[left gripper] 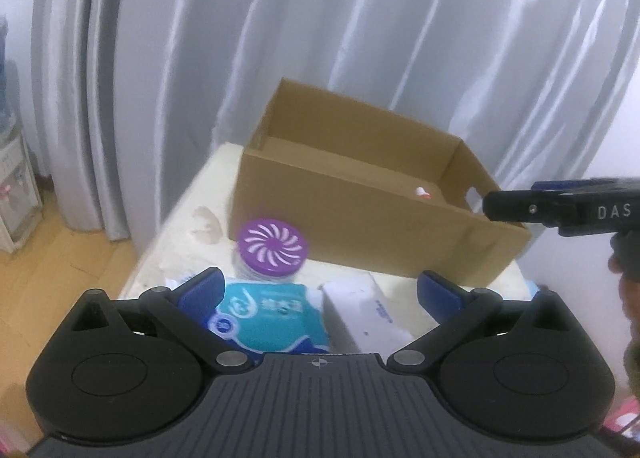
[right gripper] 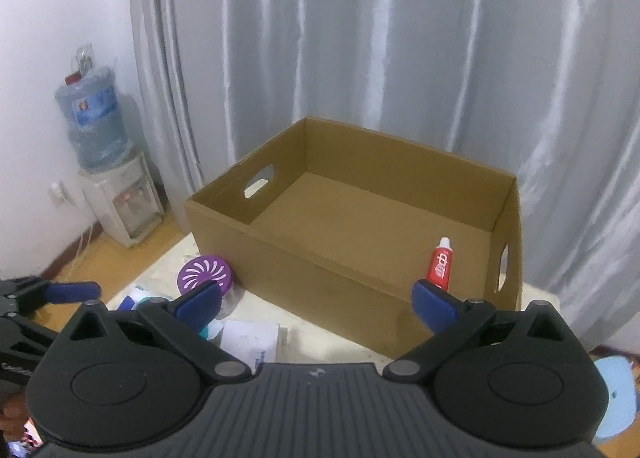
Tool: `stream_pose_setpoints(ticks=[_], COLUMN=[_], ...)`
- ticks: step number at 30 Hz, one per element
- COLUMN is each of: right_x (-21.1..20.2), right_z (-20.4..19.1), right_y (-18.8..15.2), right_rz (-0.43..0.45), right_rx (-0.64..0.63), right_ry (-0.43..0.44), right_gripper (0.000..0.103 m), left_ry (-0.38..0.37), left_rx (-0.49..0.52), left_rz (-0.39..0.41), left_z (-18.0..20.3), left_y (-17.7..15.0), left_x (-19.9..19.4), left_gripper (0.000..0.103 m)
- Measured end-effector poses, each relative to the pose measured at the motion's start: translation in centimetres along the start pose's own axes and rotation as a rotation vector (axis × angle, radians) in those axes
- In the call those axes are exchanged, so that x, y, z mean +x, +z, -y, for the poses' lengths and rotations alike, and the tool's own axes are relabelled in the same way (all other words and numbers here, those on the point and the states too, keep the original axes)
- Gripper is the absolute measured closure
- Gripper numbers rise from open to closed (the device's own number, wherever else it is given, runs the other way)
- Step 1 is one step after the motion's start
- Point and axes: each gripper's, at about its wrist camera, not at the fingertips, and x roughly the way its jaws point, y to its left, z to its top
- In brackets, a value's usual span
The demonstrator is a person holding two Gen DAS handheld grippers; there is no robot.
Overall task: Organize objects
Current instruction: 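Withdraw the right tool from the box toward the purple jar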
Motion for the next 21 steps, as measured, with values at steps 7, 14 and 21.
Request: stream_pose_setpoints(ticks=[7,14,21], right_x=[0.9,3.4,8.4], right_z=[-1.5,-1.8,-2.8], right_y=[-0.5,0.0,0.2], right_rz=[0.043,0.03,-0.046], right_rx=[0.016,0.158,0.263], right_ry=[0.125,0.265,0.355], right_gripper=[0.0,0.0,0.0], left_ry=[0.039,0.092,0.097], left_rx=[0.079,0.154,0.188], left_rz=[0.051,0.059,0.016], left_z=[-0.8,-1.1,-2.0], left_y=[-0.9,-0.5,0.2], left_x=[0.5,2.7,6.0], left_gripper=[0.0,0.0,0.001])
